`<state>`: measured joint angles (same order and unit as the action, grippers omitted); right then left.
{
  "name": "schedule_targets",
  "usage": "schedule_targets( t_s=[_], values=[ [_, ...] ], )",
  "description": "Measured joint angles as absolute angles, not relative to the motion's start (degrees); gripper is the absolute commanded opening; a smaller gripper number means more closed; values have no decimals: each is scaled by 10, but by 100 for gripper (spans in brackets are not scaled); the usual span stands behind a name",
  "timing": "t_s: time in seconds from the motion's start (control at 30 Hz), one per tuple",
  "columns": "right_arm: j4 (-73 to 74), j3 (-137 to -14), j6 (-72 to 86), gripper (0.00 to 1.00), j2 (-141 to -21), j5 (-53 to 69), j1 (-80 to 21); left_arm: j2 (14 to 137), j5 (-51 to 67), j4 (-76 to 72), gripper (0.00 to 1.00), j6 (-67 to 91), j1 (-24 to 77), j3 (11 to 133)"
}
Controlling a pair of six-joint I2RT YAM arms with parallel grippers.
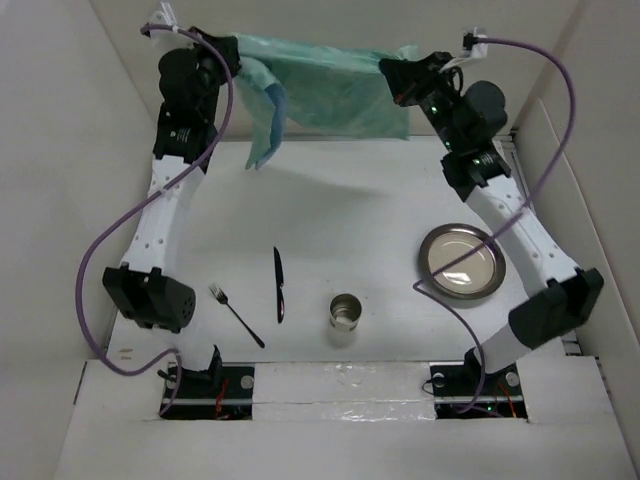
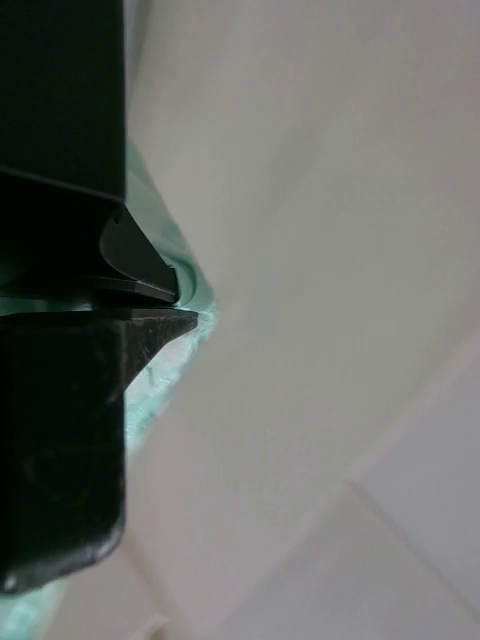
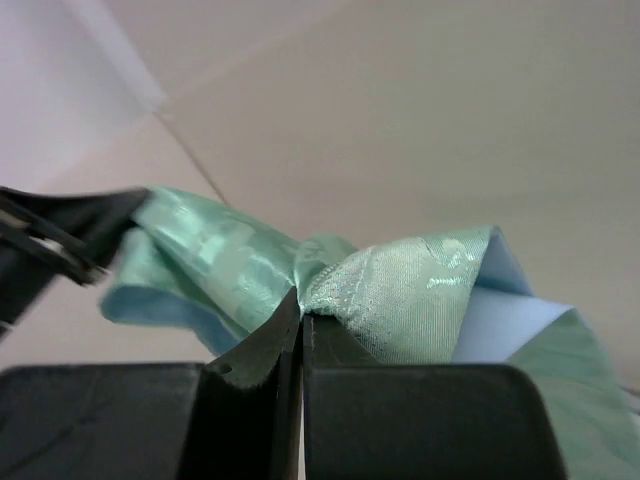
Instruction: Set the dinner table for one person
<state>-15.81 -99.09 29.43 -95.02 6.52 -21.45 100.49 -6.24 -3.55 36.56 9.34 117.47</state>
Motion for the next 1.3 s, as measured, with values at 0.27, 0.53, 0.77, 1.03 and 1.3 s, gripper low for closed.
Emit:
schedule_targets(
  t_s=[0.27,0.53,0.77,1.03,1.3],
  values=[
    [-189,-672,249,0,-793,64,-216,801,-27,-116,28,300,119,706],
    [-120,-439,246,0,-840,43,-187,826,-49,-81,70,319,103,574],
    [-149,-410,242,0,-755,32,-180,654,-122,-105,76,425,104,419],
    [-164,-385,242,0,-751,36,-173,557,-125,-101,45,560,103,245],
    [-178,-384,242,0,-758,57,-172,609,-132,-14,53,586,103,252]
  ],
)
